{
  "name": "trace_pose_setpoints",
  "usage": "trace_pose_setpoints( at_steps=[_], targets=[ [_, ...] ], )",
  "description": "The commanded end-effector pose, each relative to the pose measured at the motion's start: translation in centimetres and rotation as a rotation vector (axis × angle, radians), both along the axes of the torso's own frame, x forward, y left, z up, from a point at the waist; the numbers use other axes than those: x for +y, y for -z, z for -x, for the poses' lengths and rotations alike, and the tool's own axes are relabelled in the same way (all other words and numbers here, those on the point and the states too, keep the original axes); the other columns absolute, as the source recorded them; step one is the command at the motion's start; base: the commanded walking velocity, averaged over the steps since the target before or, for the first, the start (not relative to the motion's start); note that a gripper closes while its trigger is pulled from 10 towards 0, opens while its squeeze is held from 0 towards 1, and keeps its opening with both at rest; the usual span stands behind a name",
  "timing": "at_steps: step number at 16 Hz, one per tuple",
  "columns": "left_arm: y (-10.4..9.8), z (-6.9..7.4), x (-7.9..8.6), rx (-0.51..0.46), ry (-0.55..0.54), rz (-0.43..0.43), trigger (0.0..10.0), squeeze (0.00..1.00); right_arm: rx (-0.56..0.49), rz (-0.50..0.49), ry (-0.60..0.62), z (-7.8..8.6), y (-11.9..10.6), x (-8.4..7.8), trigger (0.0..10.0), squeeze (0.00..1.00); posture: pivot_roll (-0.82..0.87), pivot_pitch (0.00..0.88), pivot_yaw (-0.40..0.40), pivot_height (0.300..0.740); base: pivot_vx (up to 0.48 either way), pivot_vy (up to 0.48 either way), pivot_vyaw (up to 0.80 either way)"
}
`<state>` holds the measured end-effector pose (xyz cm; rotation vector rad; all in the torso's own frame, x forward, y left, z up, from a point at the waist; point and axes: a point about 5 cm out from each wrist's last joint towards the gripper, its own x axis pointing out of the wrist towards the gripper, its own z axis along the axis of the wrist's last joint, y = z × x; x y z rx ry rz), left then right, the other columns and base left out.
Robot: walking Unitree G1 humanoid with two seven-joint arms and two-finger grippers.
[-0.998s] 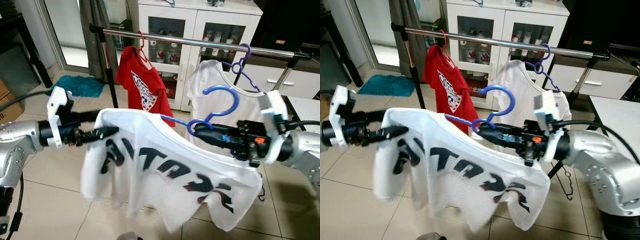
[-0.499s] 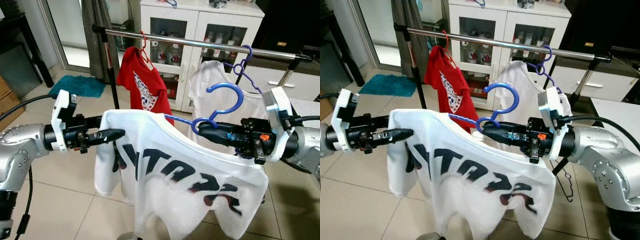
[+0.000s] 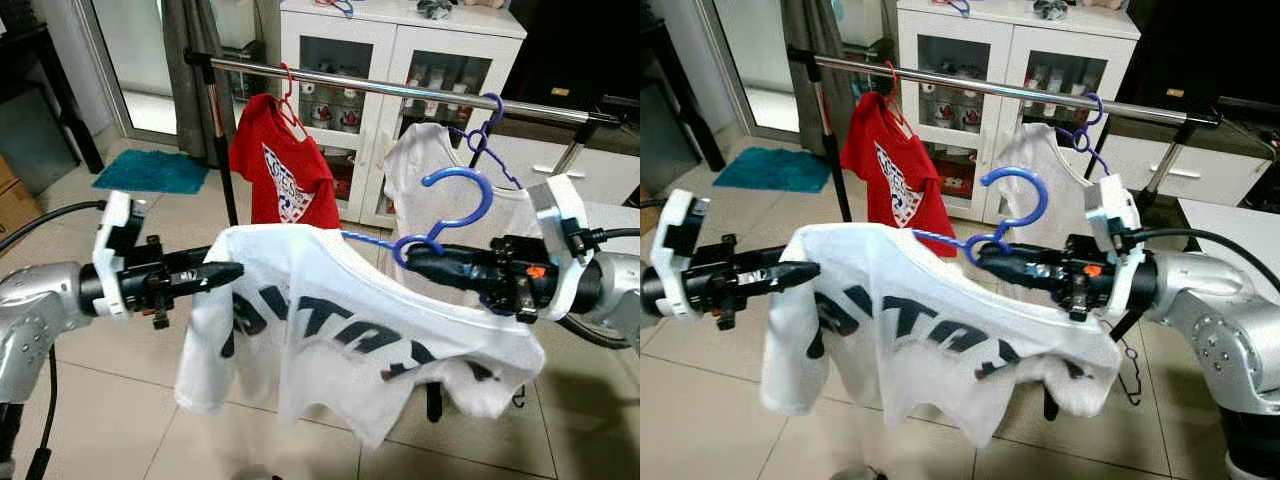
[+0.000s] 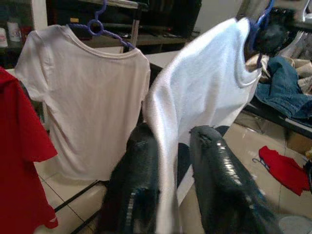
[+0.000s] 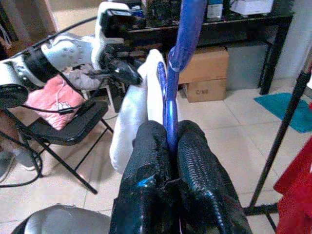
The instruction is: Hang hanger
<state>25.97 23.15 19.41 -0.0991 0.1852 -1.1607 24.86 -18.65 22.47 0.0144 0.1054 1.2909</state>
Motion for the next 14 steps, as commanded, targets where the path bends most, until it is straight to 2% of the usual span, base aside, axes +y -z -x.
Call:
trace_pose_setpoints(
  at_steps=[1,5,7,9,11,14],
  targets=[
    [-0.8,0.2,0.1,-0.026,0.002,-0.006,0.0,0.00,-0.034,0.011,-0.004,-0.2,-0.6,-0.2,10.0,0.00,0.06,0.000,-0.038,0.740,0.000,0.000,0.00],
    [-0.6,0.4,-0.1,-0.013,0.006,-0.011,0.0,0.00,-0.042,0.022,0.006,-0.6,-0.7,-0.3,10.0,0.00,0.06,0.000,-0.034,0.740,0.000,0.000,0.00],
    [-0.6,0.5,-0.1,-0.001,0.011,-0.024,0.0,0.00,-0.046,0.028,0.054,-0.8,-0.5,-0.8,10.0,0.00,0.06,0.000,-0.031,0.740,0.000,0.000,0.00],
    [-1.1,0.4,0.2,-0.006,0.004,0.004,0.0,0.00,-0.033,0.033,0.077,-0.7,-0.1,-1.2,10.0,0.00,0.06,0.000,-0.029,0.740,0.000,0.000,0.00],
    [-2.3,0.2,1.0,-0.024,-0.025,0.042,0.0,0.00,-0.003,0.053,0.099,-0.5,0.8,-1.9,10.0,0.00,0.06,0.000,-0.025,0.740,0.000,0.000,0.00],
    [-4.5,-0.4,3.6,-0.092,-0.144,0.130,0.0,0.00,0.063,0.126,0.122,0.3,2.8,-3.1,10.0,0.00,0.07,0.000,-0.020,0.740,0.000,0.000,0.00]
  ],
)
